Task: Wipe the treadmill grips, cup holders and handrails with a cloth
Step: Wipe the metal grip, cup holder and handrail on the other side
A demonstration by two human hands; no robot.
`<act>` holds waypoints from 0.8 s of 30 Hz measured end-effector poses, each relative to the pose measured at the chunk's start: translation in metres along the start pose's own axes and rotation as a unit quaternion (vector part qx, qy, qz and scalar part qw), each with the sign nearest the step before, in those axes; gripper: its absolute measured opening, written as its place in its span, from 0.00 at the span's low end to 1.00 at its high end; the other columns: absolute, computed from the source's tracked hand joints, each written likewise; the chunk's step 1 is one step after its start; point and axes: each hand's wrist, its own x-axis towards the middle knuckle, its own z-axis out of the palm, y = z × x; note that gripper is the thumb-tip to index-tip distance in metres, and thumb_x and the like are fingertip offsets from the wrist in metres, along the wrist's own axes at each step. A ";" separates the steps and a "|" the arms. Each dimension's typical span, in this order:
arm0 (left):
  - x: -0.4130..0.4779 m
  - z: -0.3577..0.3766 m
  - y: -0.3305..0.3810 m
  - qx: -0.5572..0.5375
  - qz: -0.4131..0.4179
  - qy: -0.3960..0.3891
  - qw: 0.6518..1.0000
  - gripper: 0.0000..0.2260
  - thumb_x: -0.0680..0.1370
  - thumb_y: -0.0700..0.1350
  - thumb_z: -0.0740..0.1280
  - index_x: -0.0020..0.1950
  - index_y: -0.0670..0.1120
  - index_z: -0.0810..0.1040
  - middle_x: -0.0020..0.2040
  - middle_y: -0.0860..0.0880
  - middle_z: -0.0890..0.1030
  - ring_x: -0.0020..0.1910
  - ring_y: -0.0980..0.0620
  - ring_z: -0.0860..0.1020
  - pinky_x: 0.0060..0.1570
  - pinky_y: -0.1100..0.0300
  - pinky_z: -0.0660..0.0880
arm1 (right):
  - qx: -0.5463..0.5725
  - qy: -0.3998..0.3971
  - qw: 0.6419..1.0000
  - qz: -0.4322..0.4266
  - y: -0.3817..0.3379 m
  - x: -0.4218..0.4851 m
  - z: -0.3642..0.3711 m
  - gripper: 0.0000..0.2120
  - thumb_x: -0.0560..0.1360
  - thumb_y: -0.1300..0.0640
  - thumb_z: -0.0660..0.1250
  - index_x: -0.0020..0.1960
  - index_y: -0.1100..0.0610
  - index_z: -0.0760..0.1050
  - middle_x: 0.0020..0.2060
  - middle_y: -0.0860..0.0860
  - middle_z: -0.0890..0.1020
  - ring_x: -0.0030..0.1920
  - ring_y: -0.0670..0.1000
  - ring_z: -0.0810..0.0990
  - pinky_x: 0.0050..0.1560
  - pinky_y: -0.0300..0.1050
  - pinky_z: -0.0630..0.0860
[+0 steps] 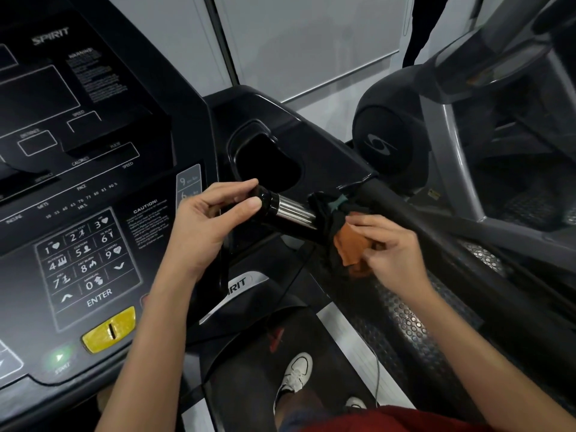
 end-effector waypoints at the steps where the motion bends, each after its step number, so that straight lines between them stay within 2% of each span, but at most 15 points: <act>1: 0.000 0.000 0.000 -0.003 -0.001 -0.001 1.000 0.13 0.66 0.46 0.71 0.50 0.51 0.83 0.46 0.55 0.82 0.51 0.55 0.79 0.50 0.69 0.74 | 0.005 0.001 1.000 -0.008 -0.002 0.001 -0.001 0.24 0.60 0.74 0.62 0.53 0.59 0.77 0.48 0.35 0.81 0.54 0.36 0.78 0.55 0.31 0.73; 4: 0.000 0.000 -0.001 -0.006 -0.002 0.000 1.000 0.13 0.66 0.46 0.71 0.50 0.51 0.82 0.46 0.55 0.82 0.52 0.54 0.79 0.50 0.68 0.74 | -0.016 0.028 0.994 -0.104 -0.017 0.003 0.014 0.17 0.65 0.68 0.63 0.51 0.59 0.80 0.47 0.43 0.81 0.53 0.36 0.76 0.54 0.33 0.73; 7: 0.002 -0.001 -0.003 -0.003 0.000 0.002 1.000 0.12 0.66 0.46 0.73 0.49 0.52 0.83 0.48 0.54 0.82 0.53 0.53 0.79 0.54 0.66 0.75 | -0.041 0.056 0.975 -0.212 -0.037 0.010 0.045 0.12 0.69 0.69 0.68 0.50 0.58 0.79 0.49 0.51 0.80 0.52 0.47 0.76 0.56 0.38 0.71; 9: 0.004 0.000 -0.004 -0.014 0.008 0.003 1.000 0.09 0.67 0.44 0.73 0.46 0.52 0.84 0.48 0.54 0.83 0.52 0.55 0.79 0.53 0.66 0.75 | -0.073 0.054 0.963 -0.254 -0.046 0.015 0.061 0.12 0.69 0.68 0.70 0.50 0.58 0.80 0.50 0.58 0.80 0.53 0.53 0.75 0.59 0.39 0.69; 12: 0.003 0.001 -0.004 -0.026 0.012 0.002 1.000 0.08 0.67 0.43 0.69 0.43 0.52 0.85 0.46 0.55 0.83 0.50 0.57 0.80 0.48 0.68 0.76 | -0.162 0.035 0.950 -0.266 -0.043 0.014 0.068 0.18 0.68 0.66 0.72 0.56 0.52 0.77 0.59 0.56 0.75 0.58 0.56 0.72 0.59 0.55 0.70; 14: 0.003 0.000 -0.005 -0.030 0.011 -0.001 0.999 0.09 0.67 0.43 0.69 0.44 0.52 0.85 0.47 0.54 0.82 0.51 0.54 0.80 0.50 0.66 0.76 | -0.182 0.033 0.945 -0.268 -0.035 0.010 0.064 0.13 0.73 0.62 0.69 0.55 0.49 0.76 0.61 0.54 0.73 0.60 0.57 0.70 0.56 0.59 0.72; 16: 0.003 -0.001 -0.005 -0.017 0.010 -0.006 1.000 0.11 0.66 0.44 0.70 0.47 0.53 0.84 0.48 0.54 0.82 0.53 0.53 0.79 0.53 0.65 0.75 | -0.180 0.035 0.943 -0.278 -0.024 0.005 0.053 0.08 0.77 0.57 0.66 0.54 0.49 0.79 0.60 0.53 0.74 0.59 0.56 0.71 0.54 0.57 0.74; 18: 0.002 -0.002 -0.005 -0.008 0.004 -0.005 1.000 0.12 0.66 0.46 0.71 0.48 0.53 0.84 0.48 0.54 0.82 0.52 0.53 0.79 0.53 0.65 0.75 | -0.163 0.026 0.944 -0.285 -0.011 -0.001 0.039 0.09 0.78 0.61 0.62 0.52 0.52 0.80 0.59 0.53 0.74 0.58 0.55 0.71 0.57 0.53 0.73; 20: 0.002 -0.002 -0.003 -0.010 -0.002 -0.004 1.000 0.12 0.65 0.46 0.71 0.49 0.53 0.83 0.48 0.55 0.82 0.52 0.54 0.79 0.51 0.66 0.75 | -0.141 0.024 0.954 -0.264 0.000 -0.007 0.026 0.15 0.73 0.71 0.60 0.48 0.58 0.81 0.57 0.53 0.76 0.57 0.55 0.72 0.60 0.46 0.71; 22: 0.001 -0.001 -0.002 -0.008 -0.003 -0.005 1.000 0.13 0.65 0.46 0.71 0.49 0.52 0.83 0.47 0.55 0.82 0.52 0.55 0.79 0.51 0.66 0.75 | -0.134 0.023 0.964 -0.231 0.003 -0.008 0.016 0.17 0.66 0.75 0.59 0.46 0.63 0.82 0.53 0.53 0.79 0.54 0.54 0.74 0.60 0.41 0.71; 24: 0.000 -0.001 -0.002 -0.007 -0.004 -0.006 1.000 0.13 0.65 0.46 0.72 0.49 0.52 0.83 0.46 0.55 0.82 0.52 0.54 0.79 0.53 0.65 0.75 | -0.113 0.026 0.975 -0.191 0.000 -0.006 0.011 0.21 0.64 0.77 0.59 0.48 0.60 0.81 0.52 0.53 0.79 0.52 0.54 0.77 0.58 0.40 0.73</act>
